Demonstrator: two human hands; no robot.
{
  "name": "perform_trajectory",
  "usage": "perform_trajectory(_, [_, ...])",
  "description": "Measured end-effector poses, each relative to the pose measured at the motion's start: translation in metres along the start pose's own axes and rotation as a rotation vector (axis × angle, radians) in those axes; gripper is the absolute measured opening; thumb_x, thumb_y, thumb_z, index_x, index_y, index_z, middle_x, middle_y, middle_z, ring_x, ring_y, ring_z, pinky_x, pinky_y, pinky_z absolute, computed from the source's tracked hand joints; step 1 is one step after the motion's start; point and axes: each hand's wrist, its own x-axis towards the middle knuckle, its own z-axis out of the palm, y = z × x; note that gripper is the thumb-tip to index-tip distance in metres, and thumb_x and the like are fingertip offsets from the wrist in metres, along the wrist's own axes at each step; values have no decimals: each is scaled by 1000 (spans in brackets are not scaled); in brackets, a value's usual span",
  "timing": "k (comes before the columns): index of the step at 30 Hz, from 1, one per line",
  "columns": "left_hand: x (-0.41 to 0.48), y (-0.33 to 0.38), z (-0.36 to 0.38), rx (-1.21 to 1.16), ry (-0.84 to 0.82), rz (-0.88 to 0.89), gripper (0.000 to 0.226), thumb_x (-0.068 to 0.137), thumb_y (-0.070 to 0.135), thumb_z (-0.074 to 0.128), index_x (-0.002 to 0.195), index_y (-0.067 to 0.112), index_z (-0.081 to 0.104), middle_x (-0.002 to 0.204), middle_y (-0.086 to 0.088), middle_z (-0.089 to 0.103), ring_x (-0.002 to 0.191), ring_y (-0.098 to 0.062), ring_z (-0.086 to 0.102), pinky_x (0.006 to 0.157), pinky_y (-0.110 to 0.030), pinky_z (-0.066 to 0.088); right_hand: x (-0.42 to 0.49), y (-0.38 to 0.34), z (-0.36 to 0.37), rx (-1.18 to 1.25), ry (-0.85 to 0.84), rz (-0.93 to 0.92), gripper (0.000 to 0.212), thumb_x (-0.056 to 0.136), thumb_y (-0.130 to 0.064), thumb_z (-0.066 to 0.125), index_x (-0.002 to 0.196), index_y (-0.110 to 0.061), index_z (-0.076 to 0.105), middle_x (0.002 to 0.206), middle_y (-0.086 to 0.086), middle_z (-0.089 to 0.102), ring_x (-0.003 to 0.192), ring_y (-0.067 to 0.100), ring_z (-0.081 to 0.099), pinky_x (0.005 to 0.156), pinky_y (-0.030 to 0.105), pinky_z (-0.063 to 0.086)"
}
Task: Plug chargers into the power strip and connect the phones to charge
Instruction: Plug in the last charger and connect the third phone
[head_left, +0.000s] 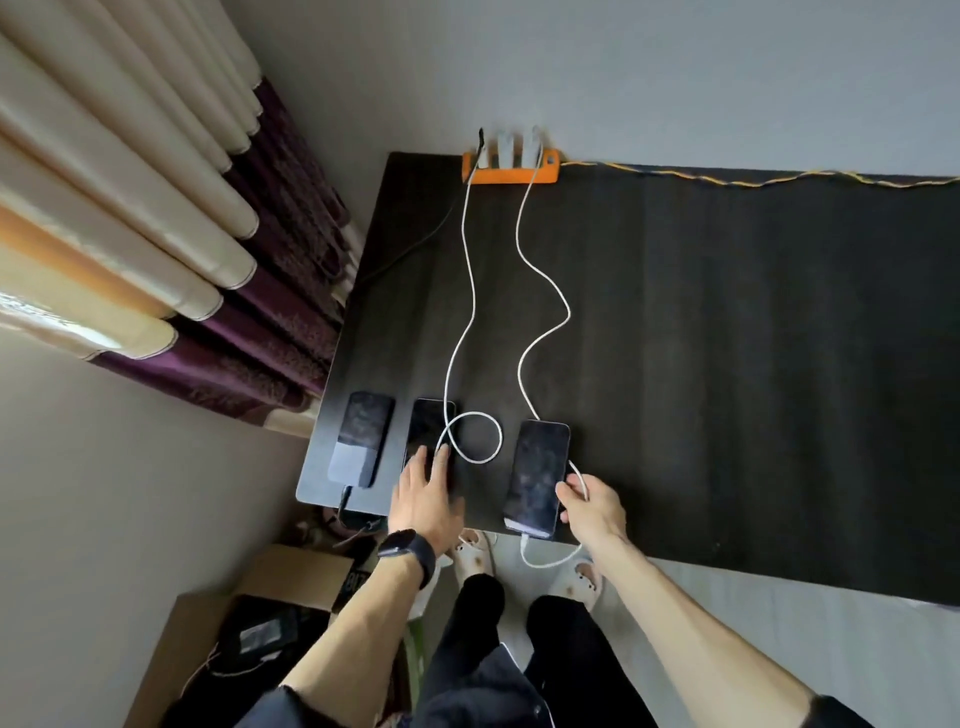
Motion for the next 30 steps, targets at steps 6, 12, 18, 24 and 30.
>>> perform_trajectory(6, [36,-33,-5,214,-115,160,90,92,38,57,155,43,-7,167,2,-8,153,-28,-5,121,-56,12,19,-26,18,-224,52,-31,21,90,-32,67,108,-24,73,108,1,76,101,27,68,80,26,45])
perform_trajectory(12, [38,-42,3,241,-178,188,91,94,39,53,153,43,-16,165,4,-21,152,-26,-17,120,-58,7,18,-29,33,-247,79,-2,20,88,-34,70,102,-20,74,93,3,78,89,30,73,87,37,56])
perform_trajectory(18, [37,-44,-3,264,-209,207,91,95,34,51,153,41,-19,164,3,-24,151,-28,-18,119,-61,7,14,-36,41,-505,266,-8,24,93,-49,55,95,-27,62,96,1,62,80,26,53,65,32,40])
perform_trajectory(24, [36,-43,-14,294,-238,216,91,96,29,52,153,41,-18,163,4,-25,152,-27,-18,119,-63,5,15,-29,35,275,461,151,23,103,-27,43,94,-18,63,93,6,72,59,18,66,45,28,56])
perform_trajectory(30, [36,-37,-18,293,-265,208,89,96,29,51,154,41,-16,164,5,-24,152,-27,-16,119,-64,4,16,-44,32,905,454,212,18,106,-26,48,97,-19,62,106,1,74,76,15,74,67,28,56])
